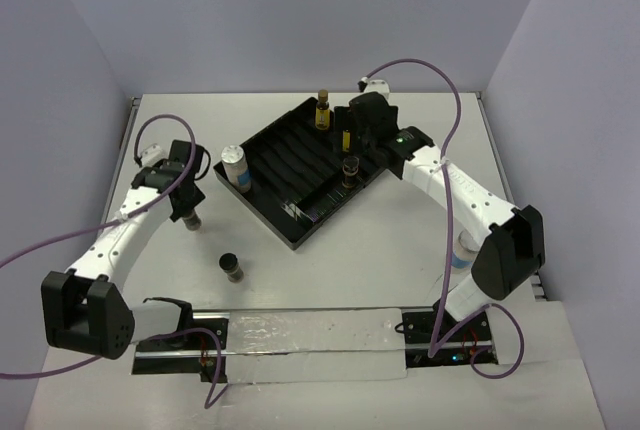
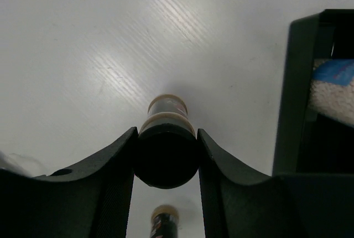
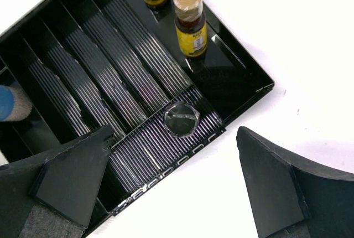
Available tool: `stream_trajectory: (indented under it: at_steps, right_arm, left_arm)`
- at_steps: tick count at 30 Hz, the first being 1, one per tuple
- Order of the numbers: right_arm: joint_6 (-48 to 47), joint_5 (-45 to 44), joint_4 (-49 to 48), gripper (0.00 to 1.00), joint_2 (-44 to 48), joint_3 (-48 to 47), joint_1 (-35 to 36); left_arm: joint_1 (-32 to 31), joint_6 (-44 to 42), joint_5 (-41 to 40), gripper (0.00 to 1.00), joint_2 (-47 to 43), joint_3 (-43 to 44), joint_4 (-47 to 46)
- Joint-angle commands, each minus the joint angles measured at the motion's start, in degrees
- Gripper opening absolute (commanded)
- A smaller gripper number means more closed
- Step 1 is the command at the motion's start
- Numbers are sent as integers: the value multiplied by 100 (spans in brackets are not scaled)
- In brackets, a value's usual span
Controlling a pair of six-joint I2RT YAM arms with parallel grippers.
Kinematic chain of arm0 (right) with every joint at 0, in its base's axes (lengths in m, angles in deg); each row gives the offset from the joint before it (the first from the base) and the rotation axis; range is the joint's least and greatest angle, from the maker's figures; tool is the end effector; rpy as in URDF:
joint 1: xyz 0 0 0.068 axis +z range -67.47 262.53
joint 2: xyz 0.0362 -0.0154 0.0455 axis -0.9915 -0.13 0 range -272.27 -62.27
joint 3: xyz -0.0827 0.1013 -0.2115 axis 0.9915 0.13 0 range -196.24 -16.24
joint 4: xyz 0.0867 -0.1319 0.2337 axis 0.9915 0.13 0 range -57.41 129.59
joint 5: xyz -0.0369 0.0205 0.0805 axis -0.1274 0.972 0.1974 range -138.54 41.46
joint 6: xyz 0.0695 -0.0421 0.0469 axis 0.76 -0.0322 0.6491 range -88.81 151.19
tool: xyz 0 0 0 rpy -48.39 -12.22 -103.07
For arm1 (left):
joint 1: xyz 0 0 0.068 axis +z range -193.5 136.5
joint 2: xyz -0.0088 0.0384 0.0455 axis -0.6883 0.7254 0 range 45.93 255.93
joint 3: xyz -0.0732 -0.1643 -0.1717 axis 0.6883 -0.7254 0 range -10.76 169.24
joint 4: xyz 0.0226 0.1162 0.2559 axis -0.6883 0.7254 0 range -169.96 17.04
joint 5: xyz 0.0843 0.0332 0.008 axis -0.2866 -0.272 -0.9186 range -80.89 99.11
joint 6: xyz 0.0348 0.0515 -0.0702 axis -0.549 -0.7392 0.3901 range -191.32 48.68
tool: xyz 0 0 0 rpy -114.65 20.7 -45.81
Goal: Organize the condiment bottles
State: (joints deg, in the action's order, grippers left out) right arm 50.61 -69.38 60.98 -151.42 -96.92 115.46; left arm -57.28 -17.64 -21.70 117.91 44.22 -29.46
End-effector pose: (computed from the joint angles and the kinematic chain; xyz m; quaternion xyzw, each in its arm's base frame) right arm 0.3619 0.1985 0.2807 -0.0232 0.8830 0.0489 0.4662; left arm 0.2773 -0.0235 0.1846 -0.3713 0.8711 0.1123 0.3011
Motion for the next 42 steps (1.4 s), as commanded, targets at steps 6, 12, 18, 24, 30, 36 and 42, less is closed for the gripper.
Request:
stream_trajectory:
  at_steps: [6,12,18,24,30,36,42]
  right_arm:
    - [-36,-640,61,100,1159,8,3]
    - [150,-987,246,100,1775,250,-261]
    - [290,-1167,790,100,2506,561,-647]
    - [425,-1025,886,100,3428,1188,-1228]
    - [401,-986,910,100,3602,1449,-1454]
    - [448,-924,845,100,3546,1579,-1482]
    - [393,-878,800,100,3540,1642,-1495]
  left_arm:
    - [-819,-1967,-329,10,-237,2983,1436]
    - [-2240,-2063,-66,10,819,4565,1740]
    - [-3402,-2041,-57,10,2126,5365,1437]
    - [-3636,-2149,770,10,2835,5215,129]
    - [-3761,-1936,967,10,3354,4991,-611]
    - [-3781,-1819,918,10,3679,4817,-1292]
    - [-3781,-1642,741,10,4042,4671,-1720]
